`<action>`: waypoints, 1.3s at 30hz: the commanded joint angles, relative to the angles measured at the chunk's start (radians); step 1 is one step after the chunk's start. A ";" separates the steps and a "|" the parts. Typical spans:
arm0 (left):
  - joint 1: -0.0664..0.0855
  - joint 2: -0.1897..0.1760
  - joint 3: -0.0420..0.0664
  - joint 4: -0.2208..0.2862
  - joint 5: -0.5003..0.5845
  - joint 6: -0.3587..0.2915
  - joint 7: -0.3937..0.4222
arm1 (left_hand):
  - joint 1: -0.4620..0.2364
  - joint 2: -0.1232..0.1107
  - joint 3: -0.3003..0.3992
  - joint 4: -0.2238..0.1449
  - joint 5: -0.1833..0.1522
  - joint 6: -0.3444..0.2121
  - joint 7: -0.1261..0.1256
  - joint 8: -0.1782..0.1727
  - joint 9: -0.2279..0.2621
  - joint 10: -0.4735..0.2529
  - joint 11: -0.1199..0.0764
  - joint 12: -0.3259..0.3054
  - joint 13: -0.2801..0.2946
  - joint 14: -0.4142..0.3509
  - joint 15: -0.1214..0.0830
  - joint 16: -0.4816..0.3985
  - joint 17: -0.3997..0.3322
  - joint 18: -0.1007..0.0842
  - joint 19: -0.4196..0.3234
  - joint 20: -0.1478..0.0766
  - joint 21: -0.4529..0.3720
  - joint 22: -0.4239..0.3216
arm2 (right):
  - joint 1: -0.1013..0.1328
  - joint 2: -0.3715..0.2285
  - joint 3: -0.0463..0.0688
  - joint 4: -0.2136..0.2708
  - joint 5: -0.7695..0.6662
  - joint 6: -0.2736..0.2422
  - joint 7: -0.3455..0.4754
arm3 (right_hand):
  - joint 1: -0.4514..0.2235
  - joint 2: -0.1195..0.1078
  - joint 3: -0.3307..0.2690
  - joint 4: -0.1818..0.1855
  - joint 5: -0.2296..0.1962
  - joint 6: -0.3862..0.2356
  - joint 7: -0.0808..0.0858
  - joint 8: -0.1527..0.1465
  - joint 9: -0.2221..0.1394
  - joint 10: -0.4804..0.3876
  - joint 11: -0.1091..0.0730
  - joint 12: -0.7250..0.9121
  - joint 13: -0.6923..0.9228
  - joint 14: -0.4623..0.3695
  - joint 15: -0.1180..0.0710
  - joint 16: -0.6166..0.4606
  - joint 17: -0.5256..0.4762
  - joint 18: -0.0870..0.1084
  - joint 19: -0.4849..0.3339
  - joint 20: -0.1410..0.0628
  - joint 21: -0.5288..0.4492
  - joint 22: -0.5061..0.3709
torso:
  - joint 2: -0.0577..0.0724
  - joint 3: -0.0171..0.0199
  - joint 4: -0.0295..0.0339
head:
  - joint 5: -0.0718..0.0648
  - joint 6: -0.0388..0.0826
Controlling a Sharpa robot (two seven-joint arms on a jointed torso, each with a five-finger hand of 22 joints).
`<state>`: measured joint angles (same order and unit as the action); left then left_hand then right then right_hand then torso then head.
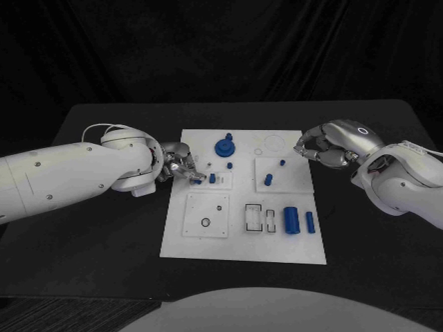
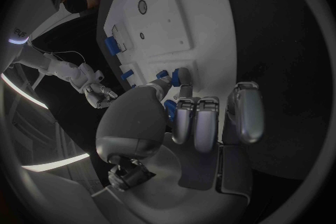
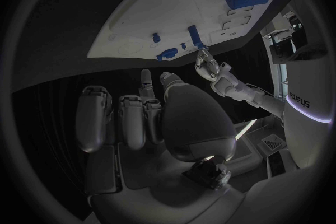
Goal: Assemble the parts on the task board
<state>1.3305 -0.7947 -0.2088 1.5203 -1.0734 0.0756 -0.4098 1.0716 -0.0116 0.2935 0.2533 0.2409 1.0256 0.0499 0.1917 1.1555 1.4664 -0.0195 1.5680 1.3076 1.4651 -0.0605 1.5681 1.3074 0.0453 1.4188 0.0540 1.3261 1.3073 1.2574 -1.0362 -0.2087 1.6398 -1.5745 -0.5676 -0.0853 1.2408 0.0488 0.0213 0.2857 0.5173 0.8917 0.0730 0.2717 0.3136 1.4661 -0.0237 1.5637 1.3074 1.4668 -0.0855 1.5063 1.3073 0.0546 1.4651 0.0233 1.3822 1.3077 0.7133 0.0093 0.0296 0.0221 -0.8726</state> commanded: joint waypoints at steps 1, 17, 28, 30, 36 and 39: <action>-0.004 0.002 -0.004 -0.003 -0.001 -0.004 -0.003 | 0.009 0.004 -0.005 -0.003 0.015 0.005 -0.004 -0.001 -0.002 0.104 0.003 0.003 0.263 0.106 0.003 0.003 0.263 0.015 -0.001 0.002 -0.001 0.184 | -0.002 0.000 0.001 -0.001 -0.002 -0.005 -0.012 | 0.008 -0.003 0.004 0.000 0.002 0.007 -0.002 -0.005 -0.001 0.096 -0.001 -0.004 0.251 0.082 0.000 -0.005 0.153 -0.010 0.030 0.003 -0.006 0.205 | 0.000 0.0006 0.0006 | 0.000 0.000; -0.004 -0.013 -0.003 0.008 -0.001 -0.048 -0.001 | 0.048 0.007 -0.004 -0.027 0.098 0.007 -0.009 0.001 -0.002 0.104 -0.002 0.003 0.263 0.106 -0.001 0.003 0.263 0.014 0.000 -0.002 0.000 0.185 | -0.004 0.002 0.001 -0.003 -0.002 -0.009 -0.011 | 0.010 -0.002 0.007 -0.001 0.010 0.008 -0.002 -0.006 -0.001 0.097 -0.001 -0.003 0.251 0.082 0.000 -0.006 0.153 -0.011 0.030 0.002 -0.004 0.205 | -0.002 0.0000 0.0010 | -0.001 0.000; -0.003 -0.013 -0.003 0.010 -0.001 -0.056 0.001 | 0.048 0.008 -0.004 -0.028 0.100 0.007 -0.009 0.001 -0.002 0.104 -0.002 0.003 0.263 0.106 -0.001 0.003 0.263 0.014 0.000 -0.002 0.001 0.185 | -0.005 0.004 0.001 -0.004 -0.002 -0.009 -0.011 | 0.011 -0.002 0.008 -0.001 0.012 0.008 -0.002 -0.006 -0.001 0.097 -0.001 -0.003 0.251 0.082 0.000 -0.006 0.153 -0.010 0.030 0.002 -0.005 0.205 | -0.001 -0.0003 0.0001 | -0.001 0.000; -0.003 -0.012 -0.003 0.009 -0.001 -0.053 0.000 | 0.048 0.008 -0.004 -0.028 0.100 0.007 -0.009 0.001 -0.002 0.104 -0.002 0.003 0.263 0.106 -0.001 0.003 0.263 0.014 0.000 -0.002 0.001 0.185 | -0.005 0.004 0.001 -0.005 -0.002 -0.008 -0.011 | 0.011 -0.002 0.008 -0.001 0.012 0.008 -0.002 -0.006 -0.001 0.097 -0.001 -0.003 0.251 0.082 0.000 -0.006 0.153 -0.010 0.030 0.002 -0.005 0.205 | -0.001 -0.0006 0.0000 | 0.000 0.000; -0.003 -0.009 -0.003 0.008 -0.001 -0.039 -0.002 | 0.048 0.008 -0.004 -0.028 0.100 0.007 -0.009 0.001 -0.002 0.104 -0.002 0.003 0.263 0.106 -0.001 0.003 0.263 0.014 0.000 -0.002 0.001 0.185 | -0.005 0.005 0.001 -0.005 -0.002 -0.008 -0.011 | 0.011 -0.002 0.008 -0.001 0.012 0.008 -0.002 -0.006 -0.001 0.097 -0.001 -0.003 0.251 0.082 0.000 -0.006 0.153 -0.010 0.030 0.002 -0.005 0.205 | 0.000 -0.0005 0.0005 | 0.002 0.000; -0.003 -0.008 -0.003 0.007 -0.001 -0.030 -0.003 | 0.048 0.008 -0.004 -0.027 0.102 0.007 -0.009 0.002 -0.002 0.104 -0.002 0.003 0.263 0.106 -0.001 0.003 0.263 0.015 -0.001 -0.002 -0.001 0.184 | -0.005 0.005 0.001 -0.005 -0.002 -0.009 -0.011 | 0.011 -0.002 0.008 -0.001 0.012 0.008 -0.002 -0.006 -0.001 0.097 -0.001 -0.003 0.251 0.082 0.000 -0.006 0.153 -0.010 0.030 0.002 -0.005 0.205 | 0.000 0.0000 0.0007 | 0.002 0.000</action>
<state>1.3285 -0.8051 -0.2112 1.5266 -1.0748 0.0318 -0.4138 1.1119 -0.0034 0.2915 0.2314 0.3407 1.0291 0.0466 0.1918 1.1528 1.4665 -0.0195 1.5680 1.3076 1.4651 -0.0605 1.5681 1.3073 0.0454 1.4189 0.0540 1.3261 1.3073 1.2546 -1.0311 -0.2087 1.6347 -1.5745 -0.5679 -0.0853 1.2408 0.0488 0.0211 0.2856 0.5261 0.8917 0.0730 0.2717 0.3130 1.4661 -0.0237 1.5637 1.3074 1.4668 -0.0855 1.5063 1.3073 0.0546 1.4651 0.0233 1.3822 1.3077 0.7128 0.0089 0.0298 0.0235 -0.8726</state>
